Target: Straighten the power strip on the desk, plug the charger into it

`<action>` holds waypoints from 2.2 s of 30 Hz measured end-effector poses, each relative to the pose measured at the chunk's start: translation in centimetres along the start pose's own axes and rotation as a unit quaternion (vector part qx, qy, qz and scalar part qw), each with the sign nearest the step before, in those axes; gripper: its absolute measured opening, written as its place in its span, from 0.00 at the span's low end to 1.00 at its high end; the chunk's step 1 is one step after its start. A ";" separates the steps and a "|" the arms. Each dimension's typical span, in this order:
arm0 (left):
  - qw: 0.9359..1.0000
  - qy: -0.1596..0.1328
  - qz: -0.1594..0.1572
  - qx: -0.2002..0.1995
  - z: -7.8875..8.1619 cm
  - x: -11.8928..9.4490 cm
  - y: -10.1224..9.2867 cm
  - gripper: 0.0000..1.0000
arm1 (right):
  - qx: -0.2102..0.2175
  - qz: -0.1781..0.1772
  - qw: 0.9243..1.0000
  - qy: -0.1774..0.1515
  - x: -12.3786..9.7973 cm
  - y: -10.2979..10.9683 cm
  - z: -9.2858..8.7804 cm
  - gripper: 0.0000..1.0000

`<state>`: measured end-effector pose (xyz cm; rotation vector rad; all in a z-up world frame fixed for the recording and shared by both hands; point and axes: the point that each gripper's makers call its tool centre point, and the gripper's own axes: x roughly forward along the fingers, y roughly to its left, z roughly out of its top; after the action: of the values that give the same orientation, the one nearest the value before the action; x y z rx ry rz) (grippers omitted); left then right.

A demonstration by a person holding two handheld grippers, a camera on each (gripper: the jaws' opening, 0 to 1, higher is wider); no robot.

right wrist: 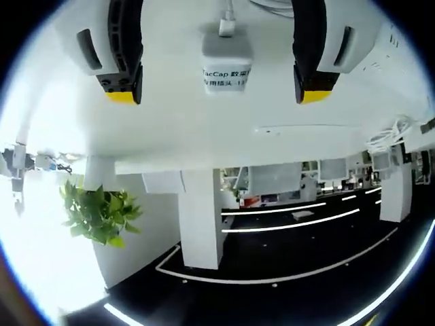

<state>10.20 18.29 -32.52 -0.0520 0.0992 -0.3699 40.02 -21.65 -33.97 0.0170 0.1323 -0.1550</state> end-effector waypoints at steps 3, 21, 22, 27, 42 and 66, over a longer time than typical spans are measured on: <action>1.000 0.001 0.002 0.000 -0.1 -0.1 0.1 0.99 | 0.000 0.000 1.000 0.007 0.5 0.0 -0.3 0.92; 1.000 0.004 0.003 -0.001 -0.3 0.0 0.2 0.99 | -0.003 0.001 0.999 0.039 0.2 0.2 -1.8 0.77; 1.000 0.005 0.002 -0.001 -0.3 0.1 0.2 0.99 | -0.004 0.002 0.999 0.040 0.2 0.2 -1.9 0.76; 1.000 0.004 0.002 0.000 -0.2 0.1 0.1 0.99 | -0.007 0.006 0.999 0.047 0.0 0.1 -2.1 0.66; 1.000 0.001 0.001 -0.001 -0.1 0.0 0.1 0.99 | -0.017 0.019 0.998 0.060 -0.3 0.6 -2.6 0.37; 1.000 0.001 0.007 -0.002 -0.2 -0.3 0.4 0.99 | -0.015 0.082 0.994 0.065 0.7 1.8 -2.4 0.33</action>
<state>10.02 18.80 -32.73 -0.0553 0.1014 -0.3567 40.66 -19.95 -36.47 0.0080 0.2614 0.0116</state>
